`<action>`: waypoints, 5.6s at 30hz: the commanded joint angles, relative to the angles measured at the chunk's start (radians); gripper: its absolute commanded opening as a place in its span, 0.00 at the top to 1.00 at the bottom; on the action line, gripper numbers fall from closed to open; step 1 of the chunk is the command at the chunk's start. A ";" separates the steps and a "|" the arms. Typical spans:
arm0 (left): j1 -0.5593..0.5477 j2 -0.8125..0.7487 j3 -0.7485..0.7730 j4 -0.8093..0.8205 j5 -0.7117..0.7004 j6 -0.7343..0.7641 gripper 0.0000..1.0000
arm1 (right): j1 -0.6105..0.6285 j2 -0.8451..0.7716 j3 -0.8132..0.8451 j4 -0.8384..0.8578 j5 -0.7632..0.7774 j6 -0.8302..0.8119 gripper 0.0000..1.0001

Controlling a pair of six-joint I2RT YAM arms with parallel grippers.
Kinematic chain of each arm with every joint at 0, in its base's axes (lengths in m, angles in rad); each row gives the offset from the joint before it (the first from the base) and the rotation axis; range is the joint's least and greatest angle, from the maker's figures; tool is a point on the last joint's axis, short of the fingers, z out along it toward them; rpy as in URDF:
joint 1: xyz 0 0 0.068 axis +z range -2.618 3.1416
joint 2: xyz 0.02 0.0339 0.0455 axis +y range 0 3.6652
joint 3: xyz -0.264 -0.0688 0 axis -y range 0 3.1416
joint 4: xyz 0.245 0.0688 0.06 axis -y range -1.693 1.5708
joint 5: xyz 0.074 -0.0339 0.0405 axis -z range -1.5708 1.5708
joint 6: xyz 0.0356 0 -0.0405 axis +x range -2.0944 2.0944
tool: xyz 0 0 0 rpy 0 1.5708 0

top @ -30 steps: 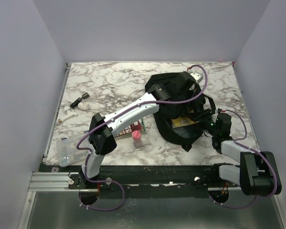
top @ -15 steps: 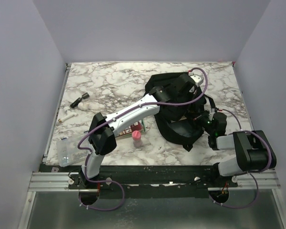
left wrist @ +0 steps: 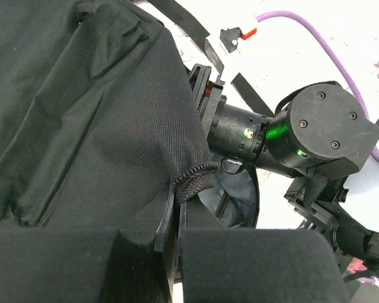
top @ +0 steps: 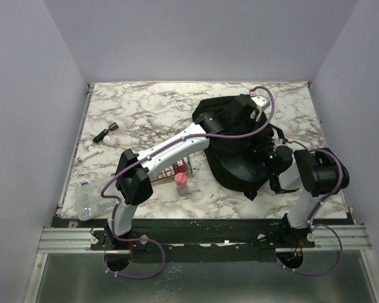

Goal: Pack the student bag
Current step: Place the book in the student bag, then pick up the book from the center of the board.

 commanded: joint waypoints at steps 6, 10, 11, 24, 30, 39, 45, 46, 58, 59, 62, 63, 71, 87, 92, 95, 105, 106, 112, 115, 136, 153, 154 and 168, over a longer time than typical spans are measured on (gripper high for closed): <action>0.015 -0.090 -0.061 0.056 0.022 0.024 1.00 | 0.003 -0.122 -0.016 -0.231 0.025 -0.110 0.36; 0.015 -0.096 -0.072 0.060 0.028 0.025 1.00 | 0.003 -0.214 -0.010 -0.407 0.038 -0.151 0.35; 0.015 -0.096 -0.071 0.060 0.030 0.025 1.00 | 0.003 -0.220 -0.014 -0.416 0.042 -0.151 0.37; 0.015 -0.136 -0.080 0.061 0.010 0.146 1.00 | 0.004 0.040 0.024 0.025 -0.263 -0.136 1.00; 0.015 -0.132 -0.082 0.059 0.045 0.223 1.00 | 0.004 0.064 0.028 -0.018 -0.395 -0.170 1.00; 0.015 -0.131 -0.114 0.063 0.066 0.177 1.00 | -0.005 0.001 0.183 -0.362 -0.169 -0.233 0.42; 0.015 -0.122 -0.120 0.080 0.088 0.143 1.00 | -0.004 -0.161 0.066 -0.442 -0.062 -0.192 0.34; 0.015 -0.122 -0.120 0.082 0.088 0.139 1.00 | -0.004 -0.183 0.050 -0.447 -0.050 -0.185 0.34; 0.015 -0.155 -0.168 0.102 0.100 0.120 1.00 | 0.029 -0.215 0.231 -0.782 0.122 -0.194 0.22; 0.015 -0.161 -0.175 0.102 0.092 0.123 1.00 | 0.029 -0.233 0.231 -0.823 0.106 -0.208 0.21; 0.015 -0.165 -0.189 0.103 0.074 0.141 1.00 | 0.027 -0.286 0.220 -0.932 0.103 -0.296 0.16; 0.015 -0.167 -0.190 0.102 0.073 0.147 1.00 | 0.027 -0.314 0.219 -0.995 0.125 -0.327 0.13; 0.015 -0.162 -0.176 0.096 0.078 0.142 1.00 | 0.027 -0.534 0.207 -1.206 0.221 -0.547 0.11; 0.020 -0.187 -0.211 0.090 0.192 0.054 0.63 | 0.027 -0.862 0.539 -1.760 0.485 -0.847 0.16; 0.044 -0.289 -0.259 0.049 0.218 0.025 0.41 | 0.028 -0.858 0.665 -1.769 0.461 -0.919 0.18; 0.089 -0.406 -0.339 0.031 0.247 -0.002 0.34 | 0.035 -0.804 0.698 -1.727 0.332 -0.927 0.21; 0.492 -0.888 -0.864 -0.005 0.274 -0.082 0.02 | 0.373 -0.611 0.788 -1.592 0.234 -0.872 0.21; 0.539 -0.923 -0.908 -0.007 0.274 -0.103 0.01 | 0.427 -0.581 0.783 -1.559 0.221 -0.851 0.21; 0.841 -1.008 -1.148 -0.016 0.278 -0.273 0.02 | 0.669 -0.337 0.819 -1.418 0.185 -0.812 0.21; 0.926 -0.994 -1.206 -0.001 0.209 -0.345 0.02 | 0.677 -0.223 0.818 -1.319 0.063 -0.770 0.21; 0.945 -0.641 -1.349 0.304 0.139 -0.554 0.02 | 0.679 0.102 0.808 -1.167 0.030 -0.726 0.22; 0.930 -0.707 -1.350 0.347 0.272 -0.563 0.34 | 0.678 0.160 0.789 -1.150 0.005 -0.714 0.22; 0.929 -0.726 -1.354 0.345 0.271 -0.565 0.37 | 0.678 0.161 0.786 -1.148 0.002 -0.713 0.22; 0.927 -0.919 -1.363 0.352 0.321 -0.576 0.71 | 0.679 0.124 0.749 -1.116 -0.026 -0.696 0.22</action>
